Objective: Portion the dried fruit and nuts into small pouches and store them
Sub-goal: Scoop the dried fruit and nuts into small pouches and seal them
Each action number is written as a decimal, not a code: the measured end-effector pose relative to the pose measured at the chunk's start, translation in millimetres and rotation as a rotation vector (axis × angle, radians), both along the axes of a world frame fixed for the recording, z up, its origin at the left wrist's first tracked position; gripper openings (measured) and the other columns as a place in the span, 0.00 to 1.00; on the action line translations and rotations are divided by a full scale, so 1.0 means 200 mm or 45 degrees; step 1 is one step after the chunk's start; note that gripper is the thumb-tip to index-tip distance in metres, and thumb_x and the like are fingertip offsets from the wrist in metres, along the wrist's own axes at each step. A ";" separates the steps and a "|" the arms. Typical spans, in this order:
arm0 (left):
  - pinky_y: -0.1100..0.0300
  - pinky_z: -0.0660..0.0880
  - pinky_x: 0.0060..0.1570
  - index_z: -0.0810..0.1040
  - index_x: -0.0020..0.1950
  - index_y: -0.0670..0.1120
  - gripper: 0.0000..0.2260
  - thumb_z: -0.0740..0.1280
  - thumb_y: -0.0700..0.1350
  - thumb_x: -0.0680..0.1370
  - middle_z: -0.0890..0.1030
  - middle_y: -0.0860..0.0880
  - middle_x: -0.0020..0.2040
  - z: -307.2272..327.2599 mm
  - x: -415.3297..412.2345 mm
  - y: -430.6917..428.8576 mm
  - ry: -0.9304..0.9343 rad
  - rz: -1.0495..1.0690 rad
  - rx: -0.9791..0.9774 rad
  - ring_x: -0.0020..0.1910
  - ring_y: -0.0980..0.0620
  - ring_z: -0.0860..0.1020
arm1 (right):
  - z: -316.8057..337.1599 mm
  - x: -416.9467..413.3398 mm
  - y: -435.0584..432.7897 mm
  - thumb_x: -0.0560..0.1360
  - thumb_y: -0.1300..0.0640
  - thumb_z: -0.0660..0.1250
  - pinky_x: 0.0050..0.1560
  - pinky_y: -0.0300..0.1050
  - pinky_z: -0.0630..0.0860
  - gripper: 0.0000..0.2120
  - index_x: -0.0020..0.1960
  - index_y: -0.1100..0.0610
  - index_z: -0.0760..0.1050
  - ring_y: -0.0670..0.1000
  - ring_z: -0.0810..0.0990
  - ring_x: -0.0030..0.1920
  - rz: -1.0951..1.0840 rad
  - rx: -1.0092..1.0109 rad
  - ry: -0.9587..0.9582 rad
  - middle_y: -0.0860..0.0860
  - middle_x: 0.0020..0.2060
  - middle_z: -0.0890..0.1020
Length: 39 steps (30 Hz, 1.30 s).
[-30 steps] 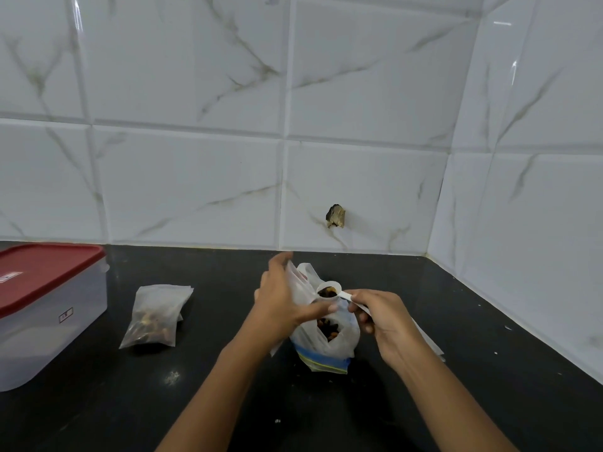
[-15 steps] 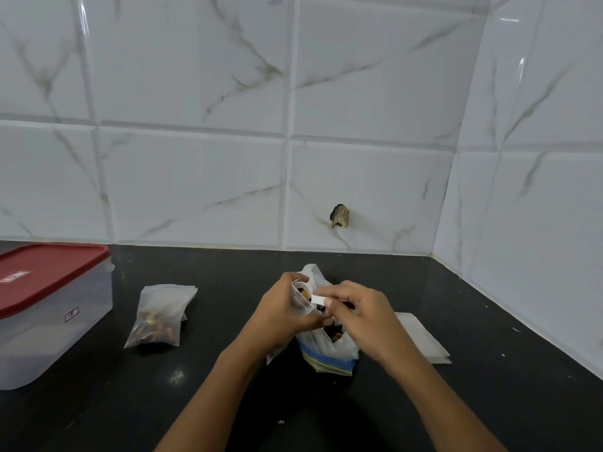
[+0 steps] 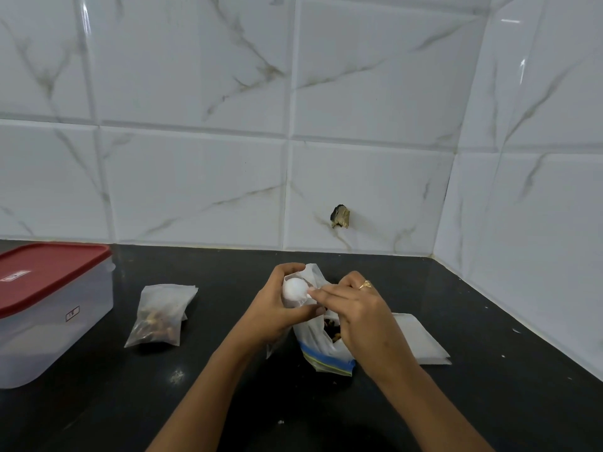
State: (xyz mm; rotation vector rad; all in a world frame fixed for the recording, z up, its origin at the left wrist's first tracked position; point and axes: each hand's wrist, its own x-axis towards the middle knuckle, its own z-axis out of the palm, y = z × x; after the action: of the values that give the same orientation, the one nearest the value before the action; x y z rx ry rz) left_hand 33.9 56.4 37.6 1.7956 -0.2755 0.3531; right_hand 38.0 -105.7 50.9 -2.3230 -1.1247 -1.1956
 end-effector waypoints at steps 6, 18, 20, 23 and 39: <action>0.70 0.75 0.43 0.68 0.60 0.50 0.24 0.74 0.39 0.69 0.76 0.50 0.54 0.01 -0.01 -0.01 0.036 -0.012 -0.070 0.51 0.57 0.77 | 0.01 -0.02 0.00 0.67 0.72 0.68 0.44 0.26 0.71 0.16 0.51 0.57 0.83 0.44 0.77 0.39 0.077 0.456 0.272 0.48 0.37 0.84; 0.57 0.73 0.54 0.62 0.67 0.43 0.32 0.74 0.41 0.68 0.68 0.48 0.61 -0.02 0.00 -0.02 0.359 0.417 0.241 0.59 0.50 0.71 | 0.04 -0.05 -0.06 0.74 0.67 0.61 0.41 0.34 0.76 0.15 0.54 0.56 0.81 0.50 0.78 0.40 -0.365 0.456 1.253 0.55 0.49 0.80; 0.51 0.73 0.59 0.62 0.66 0.43 0.32 0.73 0.40 0.68 0.68 0.44 0.63 -0.03 -0.01 -0.02 0.414 0.457 0.314 0.60 0.45 0.72 | 0.04 -0.05 -0.04 0.76 0.65 0.59 0.51 0.46 0.79 0.16 0.58 0.53 0.79 0.55 0.80 0.45 -0.447 0.318 1.231 0.57 0.54 0.79; 0.52 0.73 0.58 0.61 0.66 0.43 0.30 0.72 0.43 0.68 0.66 0.44 0.64 -0.04 -0.05 -0.02 0.442 0.547 0.437 0.60 0.44 0.71 | 0.10 -0.06 0.00 0.78 0.62 0.59 0.59 0.45 0.74 0.20 0.68 0.52 0.70 0.53 0.76 0.57 -0.690 -0.171 1.243 0.55 0.63 0.73; 0.59 0.70 0.48 0.61 0.67 0.44 0.24 0.66 0.38 0.74 0.62 0.46 0.63 -0.08 -0.09 -0.13 0.466 0.429 -0.122 0.54 0.50 0.68 | -0.02 -0.01 0.00 0.76 0.65 0.55 0.54 0.45 0.76 0.19 0.58 0.54 0.80 0.56 0.79 0.51 -0.394 0.145 1.156 0.57 0.58 0.78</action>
State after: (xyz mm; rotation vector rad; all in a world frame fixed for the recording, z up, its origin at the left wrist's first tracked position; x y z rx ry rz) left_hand 16.8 29.7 22.5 1.7718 0.2997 0.2607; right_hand 35.7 -106.0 47.6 -2.5331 -0.3715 -0.1575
